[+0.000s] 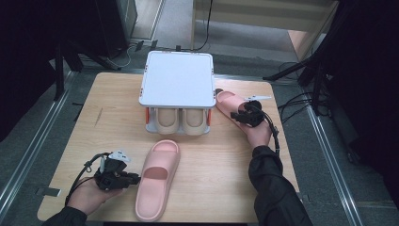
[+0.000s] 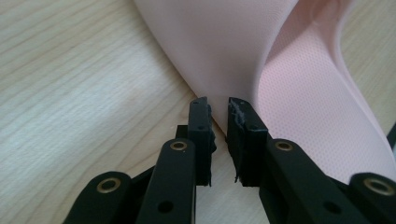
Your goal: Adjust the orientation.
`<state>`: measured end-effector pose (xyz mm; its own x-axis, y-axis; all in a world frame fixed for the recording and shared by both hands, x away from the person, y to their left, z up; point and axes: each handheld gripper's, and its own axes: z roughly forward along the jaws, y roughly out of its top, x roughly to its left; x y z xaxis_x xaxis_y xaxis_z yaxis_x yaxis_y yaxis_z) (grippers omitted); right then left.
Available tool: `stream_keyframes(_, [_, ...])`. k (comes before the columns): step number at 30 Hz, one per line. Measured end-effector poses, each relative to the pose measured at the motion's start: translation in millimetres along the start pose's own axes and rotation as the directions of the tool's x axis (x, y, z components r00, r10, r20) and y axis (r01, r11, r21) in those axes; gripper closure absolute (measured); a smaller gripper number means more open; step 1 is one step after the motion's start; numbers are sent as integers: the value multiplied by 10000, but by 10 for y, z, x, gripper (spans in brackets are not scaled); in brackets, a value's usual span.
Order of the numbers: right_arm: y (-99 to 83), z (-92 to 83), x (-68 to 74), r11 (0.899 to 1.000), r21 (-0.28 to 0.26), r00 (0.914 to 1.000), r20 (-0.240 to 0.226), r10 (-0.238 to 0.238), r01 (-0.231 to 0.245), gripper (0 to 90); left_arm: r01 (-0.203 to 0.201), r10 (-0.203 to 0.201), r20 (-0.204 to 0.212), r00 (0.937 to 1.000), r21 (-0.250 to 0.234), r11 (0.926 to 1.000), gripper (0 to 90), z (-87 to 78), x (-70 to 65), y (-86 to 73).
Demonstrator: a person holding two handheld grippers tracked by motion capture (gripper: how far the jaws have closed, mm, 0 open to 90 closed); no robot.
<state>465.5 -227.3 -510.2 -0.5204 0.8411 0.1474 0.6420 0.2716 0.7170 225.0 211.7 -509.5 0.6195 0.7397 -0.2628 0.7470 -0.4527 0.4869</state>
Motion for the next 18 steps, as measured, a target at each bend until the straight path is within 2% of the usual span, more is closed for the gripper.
stream_keyframes(3, [-1,22,6,10000,58,10000,64,1,-1,657,-61,62,110,9999,-15,10000,758,-2,-15,6])
stream_keyframes(8, [-2,23,-11,9999,27,9999,24,160,-161,694,478,-467,230,9986,-504,9976,695,-85,96,-10])
stream_keyframes(11, [-3,24,-25,9999,17,9998,93,156,-156,733,585,-572,202,9982,-719,9957,655,-123,131,-10])
stream_keyframes(16, [-9,24,-33,9999,-46,10000,45,89,-89,764,415,-417,-7,9991,-948,9946,595,-154,164,-1])
stream_keyframes(18, [-9,26,-24,9999,-56,9999,5,116,-116,781,491,-496,-19,9988,-1099,9927,579,-164,180,9])
